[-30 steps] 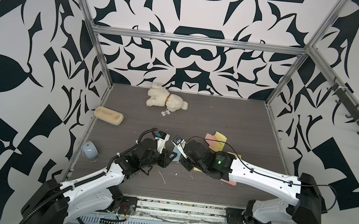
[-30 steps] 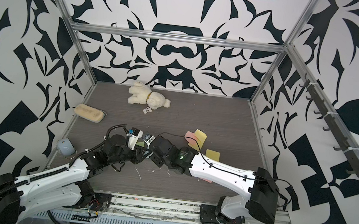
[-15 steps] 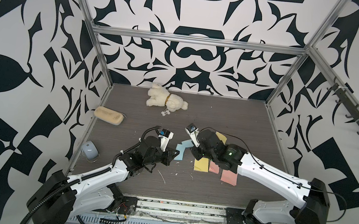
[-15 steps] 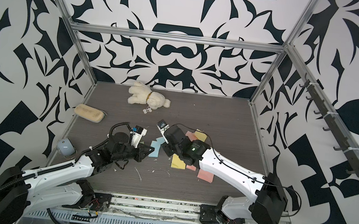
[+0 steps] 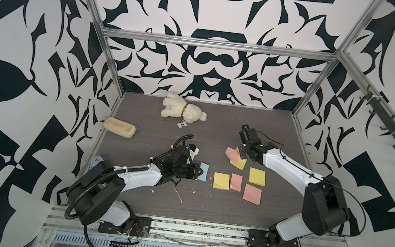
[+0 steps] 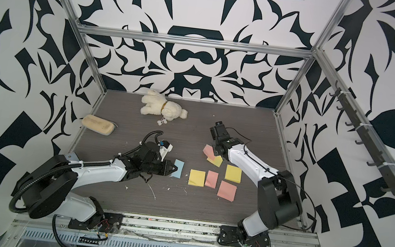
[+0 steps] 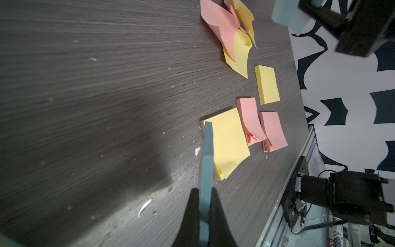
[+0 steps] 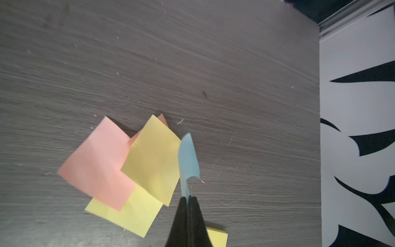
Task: Tear off pages from different memo pads
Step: Place the paper on the paper.
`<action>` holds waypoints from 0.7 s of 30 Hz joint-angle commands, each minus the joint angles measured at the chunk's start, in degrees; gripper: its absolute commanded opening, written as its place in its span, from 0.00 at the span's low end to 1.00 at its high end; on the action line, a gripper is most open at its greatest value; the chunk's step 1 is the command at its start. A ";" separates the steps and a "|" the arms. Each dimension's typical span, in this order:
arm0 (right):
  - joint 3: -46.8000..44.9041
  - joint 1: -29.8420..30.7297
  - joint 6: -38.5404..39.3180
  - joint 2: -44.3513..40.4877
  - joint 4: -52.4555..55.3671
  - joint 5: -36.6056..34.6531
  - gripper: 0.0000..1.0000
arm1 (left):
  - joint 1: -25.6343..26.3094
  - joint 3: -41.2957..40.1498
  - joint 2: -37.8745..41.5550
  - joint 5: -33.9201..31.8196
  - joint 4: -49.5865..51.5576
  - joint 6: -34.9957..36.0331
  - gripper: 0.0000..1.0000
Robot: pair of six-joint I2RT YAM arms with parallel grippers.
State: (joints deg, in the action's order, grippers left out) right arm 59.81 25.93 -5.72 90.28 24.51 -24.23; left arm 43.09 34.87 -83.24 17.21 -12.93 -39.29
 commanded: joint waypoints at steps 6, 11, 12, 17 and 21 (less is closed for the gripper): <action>0.65 -1.62 -3.39 4.90 0.07 10.95 0.25 | -0.88 8.38 -8.91 3.93 -1.79 -0.63 0.00; 0.32 -1.94 -4.22 1.40 1.22 12.53 0.40 | -1.73 10.95 -13.92 6.24 -4.93 -2.85 0.00; 0.17 -1.94 -4.25 -0.06 1.82 12.54 0.41 | -2.02 11.60 -14.69 6.58 -5.34 -3.10 0.00; 0.66 -1.94 -4.35 -5.32 5.05 12.28 0.47 | -3.19 14.72 -17.96 6.97 -6.50 -5.39 0.00; -0.25 -1.94 -4.41 -8.20 6.09 10.90 0.48 | -3.19 17.27 -21.62 6.91 -9.42 -9.72 0.00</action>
State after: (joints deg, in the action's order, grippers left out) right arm 59.75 24.32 -9.32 83.92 28.38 -12.27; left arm 40.10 49.98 -102.52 23.29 -18.85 -45.25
